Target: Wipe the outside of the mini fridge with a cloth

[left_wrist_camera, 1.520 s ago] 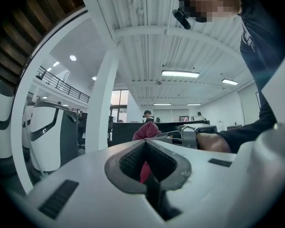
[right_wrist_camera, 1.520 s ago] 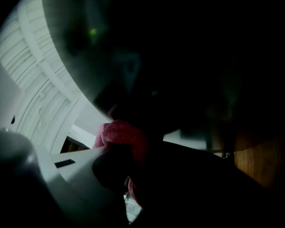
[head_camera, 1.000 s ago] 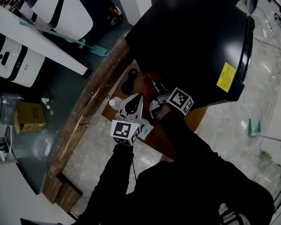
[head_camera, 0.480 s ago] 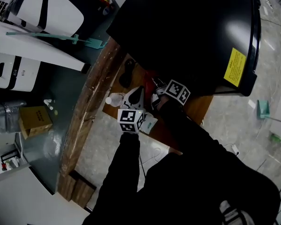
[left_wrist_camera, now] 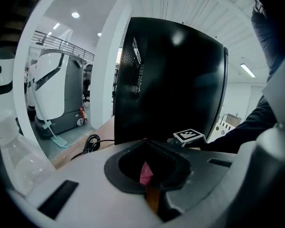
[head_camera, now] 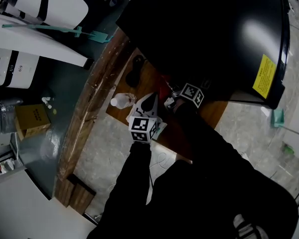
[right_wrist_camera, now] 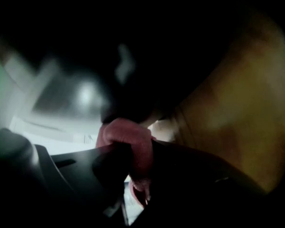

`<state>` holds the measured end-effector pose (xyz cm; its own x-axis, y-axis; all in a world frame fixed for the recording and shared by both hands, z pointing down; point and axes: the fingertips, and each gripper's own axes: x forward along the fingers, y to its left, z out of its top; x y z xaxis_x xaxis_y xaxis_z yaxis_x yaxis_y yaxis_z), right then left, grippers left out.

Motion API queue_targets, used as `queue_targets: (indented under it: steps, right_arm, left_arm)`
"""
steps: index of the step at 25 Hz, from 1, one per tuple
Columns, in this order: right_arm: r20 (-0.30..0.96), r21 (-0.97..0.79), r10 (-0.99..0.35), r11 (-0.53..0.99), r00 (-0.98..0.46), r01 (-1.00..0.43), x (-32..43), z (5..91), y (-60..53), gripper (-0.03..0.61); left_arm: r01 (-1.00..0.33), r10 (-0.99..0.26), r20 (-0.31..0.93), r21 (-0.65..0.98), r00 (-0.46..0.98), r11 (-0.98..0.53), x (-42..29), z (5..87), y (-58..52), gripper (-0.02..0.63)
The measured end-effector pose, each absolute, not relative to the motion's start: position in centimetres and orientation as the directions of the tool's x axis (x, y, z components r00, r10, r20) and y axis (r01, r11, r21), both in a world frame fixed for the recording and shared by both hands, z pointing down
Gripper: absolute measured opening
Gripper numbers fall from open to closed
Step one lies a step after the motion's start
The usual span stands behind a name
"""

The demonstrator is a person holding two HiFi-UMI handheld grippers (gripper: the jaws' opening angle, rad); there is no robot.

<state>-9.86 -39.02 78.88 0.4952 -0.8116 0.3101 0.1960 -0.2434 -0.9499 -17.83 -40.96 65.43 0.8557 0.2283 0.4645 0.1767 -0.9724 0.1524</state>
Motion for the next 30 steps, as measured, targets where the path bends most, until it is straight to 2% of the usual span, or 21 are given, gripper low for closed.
queue_targets:
  steps: [4, 10, 15, 23, 26, 30]
  right_arm:
    - [0.331, -0.942, -0.85, -0.326, 0.41, 0.084, -13.8, 76.7, -39.4, 0.078]
    - [0.237, -0.963, -0.885, -0.269, 0.401, -0.025, -18.1, 66.9, -37.2, 0.078]
    - [0.206, -0.921, -0.863, -0.33, 0.462, -0.206, -18.3, 57.3, -32.7, 0.078]
    - [0.027, -0.826, -0.848, -0.318, 0.53, -0.466, -19.0, 41.4, -28.0, 0.078]
    - [-0.023, -0.831, -0.826, -0.297, 0.563, -0.47, -18.2, 38.3, -25.7, 0.078]
    - [0.007, -0.886, -0.769, -0.301, 0.639, -0.352, -15.9, 38.6, -21.7, 0.078]
  left_arm:
    - [0.143, 0.228, 0.41, 0.227, 0.883, -0.963, -19.0, 63.9, -41.3, 0.006]
    - [0.192, 0.263, 0.273, 0.26, 0.925, -0.946, -22.2, 56.7, -39.7, 0.006]
    - [0.274, 0.309, 0.197, 0.186, 0.93, -0.944, -25.6, 49.5, -37.1, 0.006]
    - [0.423, 0.427, 0.01, 0.121, 0.904, -0.898, -25.8, 37.3, -31.8, 0.006]
    - [0.451, 0.45, -0.033, 0.088, 0.892, -0.888, -24.9, 34.2, -29.4, 0.006]
    - [0.467, 0.465, -0.069, 0.01, 0.883, -0.884, -24.5, 31.7, -26.9, 0.006]
